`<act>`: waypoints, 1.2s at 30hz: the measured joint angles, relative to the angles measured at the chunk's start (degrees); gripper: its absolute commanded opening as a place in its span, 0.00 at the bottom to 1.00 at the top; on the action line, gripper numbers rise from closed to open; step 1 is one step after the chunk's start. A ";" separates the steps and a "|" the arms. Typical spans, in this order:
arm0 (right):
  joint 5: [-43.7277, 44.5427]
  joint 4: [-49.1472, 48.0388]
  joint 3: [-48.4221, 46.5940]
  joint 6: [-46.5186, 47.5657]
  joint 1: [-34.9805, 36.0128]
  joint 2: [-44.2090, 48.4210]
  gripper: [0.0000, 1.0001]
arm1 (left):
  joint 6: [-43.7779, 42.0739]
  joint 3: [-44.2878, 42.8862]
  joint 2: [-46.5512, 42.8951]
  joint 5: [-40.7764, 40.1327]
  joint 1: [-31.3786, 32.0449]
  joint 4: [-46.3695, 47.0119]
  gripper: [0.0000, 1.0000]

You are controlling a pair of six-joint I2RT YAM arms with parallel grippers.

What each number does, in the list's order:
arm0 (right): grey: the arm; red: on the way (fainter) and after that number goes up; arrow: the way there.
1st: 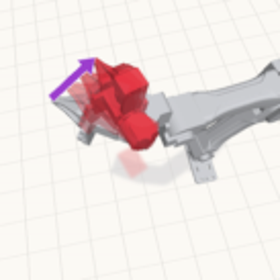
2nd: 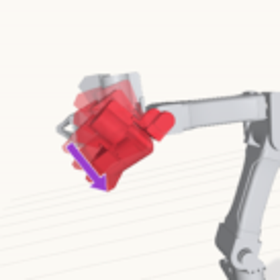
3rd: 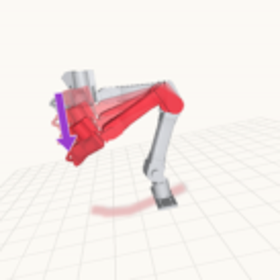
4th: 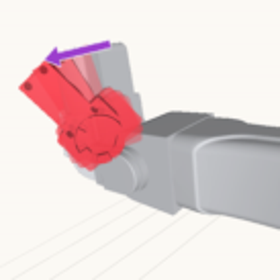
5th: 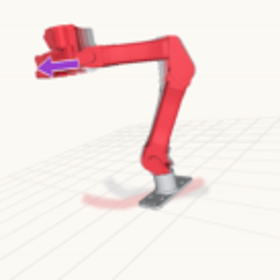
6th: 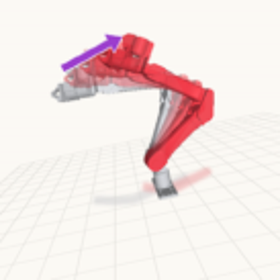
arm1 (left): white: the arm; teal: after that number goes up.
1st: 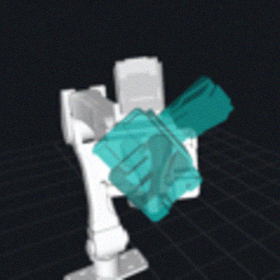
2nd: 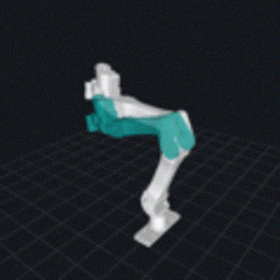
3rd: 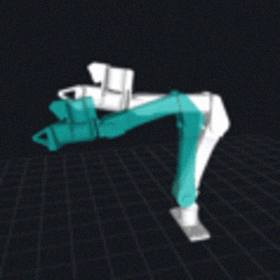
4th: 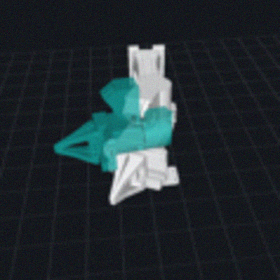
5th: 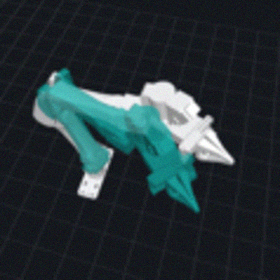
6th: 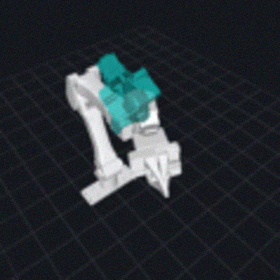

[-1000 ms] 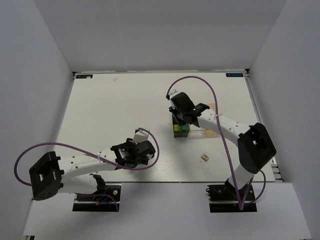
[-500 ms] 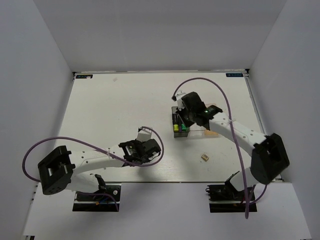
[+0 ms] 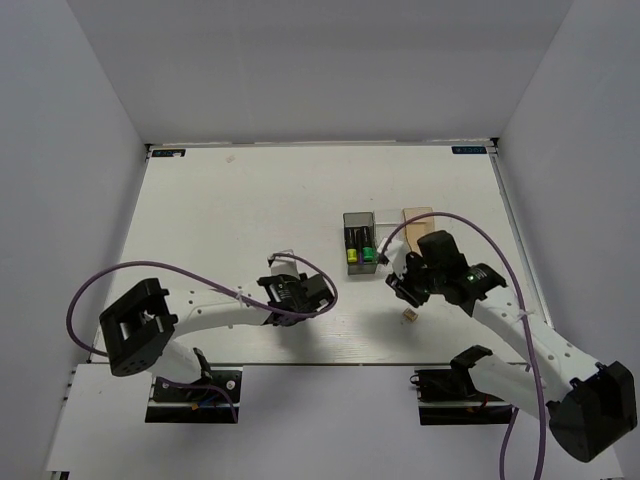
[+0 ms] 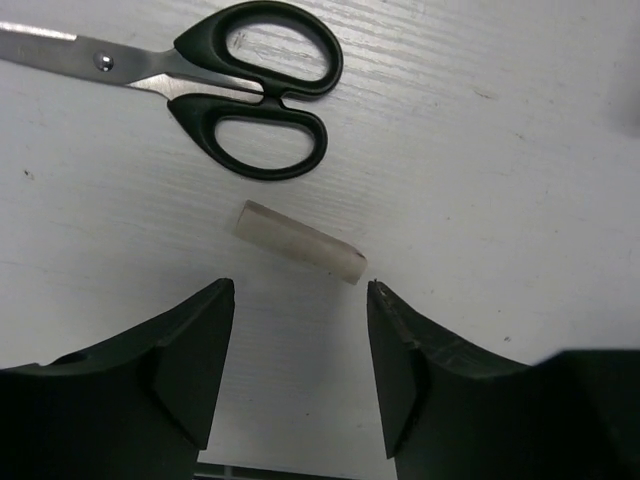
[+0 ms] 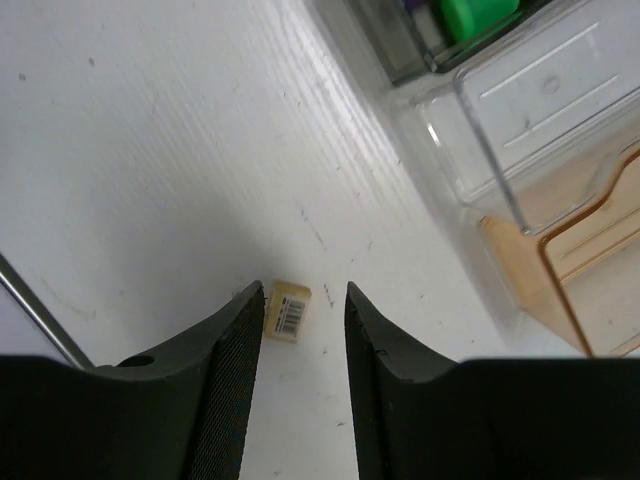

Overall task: Sort the stationery into containers
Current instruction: Pick up the stationery from the center of the board.

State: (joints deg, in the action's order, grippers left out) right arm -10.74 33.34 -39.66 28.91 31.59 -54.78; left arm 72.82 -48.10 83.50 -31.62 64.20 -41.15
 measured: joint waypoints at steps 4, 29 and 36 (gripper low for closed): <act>-1.27 1.53 2.60 1.44 -1.16 1.95 0.42 | 7.28 -1.75 3.65 -0.92 -0.13 -0.22 0.64; -3.65 4.17 7.58 9.27 -8.37 5.55 0.73 | 11.89 -6.25 10.69 -3.04 0.72 0.31 0.00; -2.82 4.35 7.58 6.45 -10.51 5.51 0.62 | -4.02 -25.33 11.52 -2.29 3.06 2.23 0.00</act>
State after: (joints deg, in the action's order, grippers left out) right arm -13.56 37.69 -32.08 35.35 21.08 -49.28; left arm 68.79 -73.43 95.02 -33.91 67.26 -38.92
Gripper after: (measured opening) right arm 0.624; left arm 0.261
